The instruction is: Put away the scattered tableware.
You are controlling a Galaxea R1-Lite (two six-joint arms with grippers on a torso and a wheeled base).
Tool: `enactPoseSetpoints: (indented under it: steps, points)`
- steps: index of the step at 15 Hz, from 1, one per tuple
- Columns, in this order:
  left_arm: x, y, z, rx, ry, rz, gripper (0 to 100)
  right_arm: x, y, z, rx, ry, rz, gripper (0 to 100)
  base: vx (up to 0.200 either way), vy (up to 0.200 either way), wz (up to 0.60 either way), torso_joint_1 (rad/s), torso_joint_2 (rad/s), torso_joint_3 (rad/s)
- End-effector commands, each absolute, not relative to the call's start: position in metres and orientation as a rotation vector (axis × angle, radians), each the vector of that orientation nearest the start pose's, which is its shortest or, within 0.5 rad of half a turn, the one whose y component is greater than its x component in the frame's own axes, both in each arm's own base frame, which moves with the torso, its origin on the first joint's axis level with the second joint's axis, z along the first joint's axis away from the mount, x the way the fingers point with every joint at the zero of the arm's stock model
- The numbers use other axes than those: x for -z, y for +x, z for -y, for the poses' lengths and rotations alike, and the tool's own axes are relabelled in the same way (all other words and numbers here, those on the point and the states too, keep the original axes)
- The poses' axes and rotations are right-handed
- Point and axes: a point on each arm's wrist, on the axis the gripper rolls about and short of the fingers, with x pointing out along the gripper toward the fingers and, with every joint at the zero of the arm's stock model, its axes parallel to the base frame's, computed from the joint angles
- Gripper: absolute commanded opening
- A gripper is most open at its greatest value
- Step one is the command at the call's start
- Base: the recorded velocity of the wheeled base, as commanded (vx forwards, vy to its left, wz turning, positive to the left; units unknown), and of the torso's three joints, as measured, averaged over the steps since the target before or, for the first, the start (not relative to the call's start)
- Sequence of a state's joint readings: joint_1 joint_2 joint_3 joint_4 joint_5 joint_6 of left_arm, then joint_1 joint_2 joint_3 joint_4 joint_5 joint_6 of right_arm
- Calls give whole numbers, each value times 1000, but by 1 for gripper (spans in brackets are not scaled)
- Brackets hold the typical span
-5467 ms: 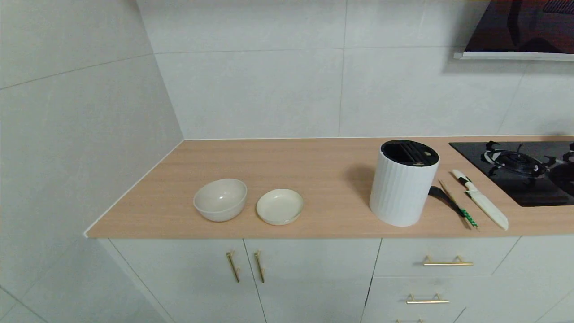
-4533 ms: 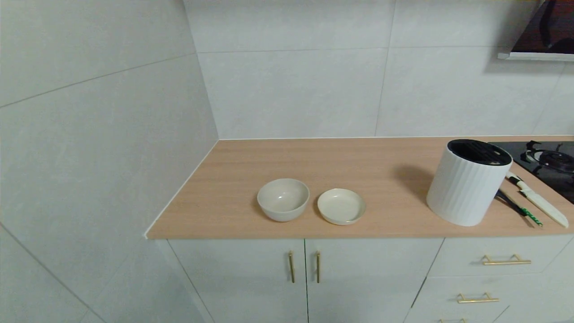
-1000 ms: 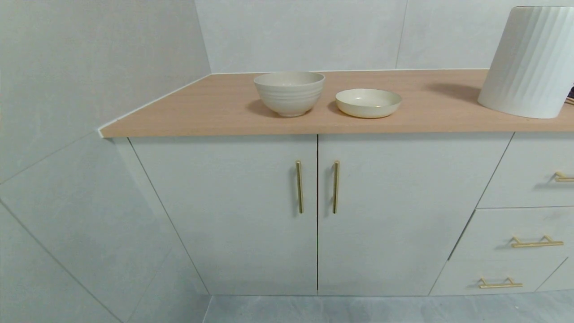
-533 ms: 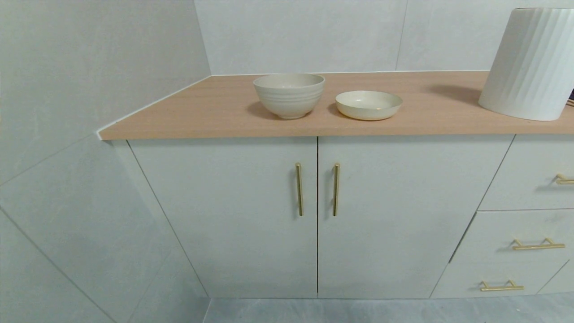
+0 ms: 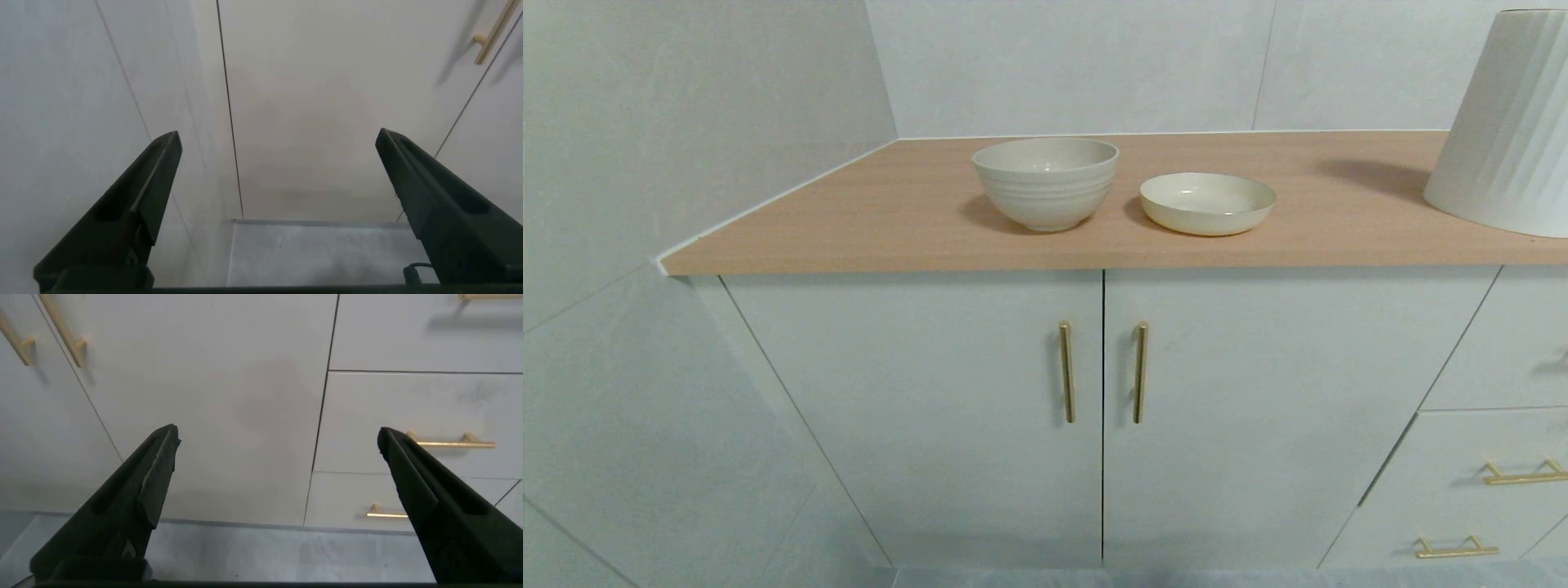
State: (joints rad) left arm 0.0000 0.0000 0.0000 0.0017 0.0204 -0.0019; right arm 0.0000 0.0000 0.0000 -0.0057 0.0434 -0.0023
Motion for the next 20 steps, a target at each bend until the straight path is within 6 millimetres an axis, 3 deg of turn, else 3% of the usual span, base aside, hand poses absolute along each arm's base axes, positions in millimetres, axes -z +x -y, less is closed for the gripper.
enactPoseSetpoints:
  steps: [1,2,3,4,5,6,10,15,17,20]
  points:
    - [-75,-23,0,-21,-3,-2,100,-85,-25,-1,-48,3,57,100,0,0,0,0,0,0]
    - [-75,-23,0,-21,-2,-2,100,-117,-34,-1,-75,45,181,100,0,0,0,0,0,0]
    - [-75,-23,0,-21,-2,-2,100,-118,-35,-1,-78,47,182,100,0,0,0,0,0,0]
    - [-75,-23,0,-21,-2,-2,100,-141,-29,-4,-248,58,82,100,0,0,0,0,0,0]
    - [-75,-23,0,-21,-2,-2,100,-146,-24,-5,-308,62,25,100,0,0,0,0,0,0]
    - [-75,-23,0,-21,-2,-2,100,-159,-1,-8,-425,81,-121,100,0,0,0,0,0,0]
    - [-75,-23,0,-21,0,-2,100,-199,78,-26,-572,94,-396,100,0,0,0,0,0,0]
    - [-75,-23,0,-20,6,-2,100,-206,140,-87,-685,-25,-545,100,0,0,0,0,0,0]
    - [-75,-23,0,-20,20,-2,100,-196,180,-126,-748,-31,-536,100,0,0,0,0,0,0]
    - [-75,-23,0,-20,21,-2,100,-174,217,-171,-815,-23,-472,100,0,0,0,0,0,0]
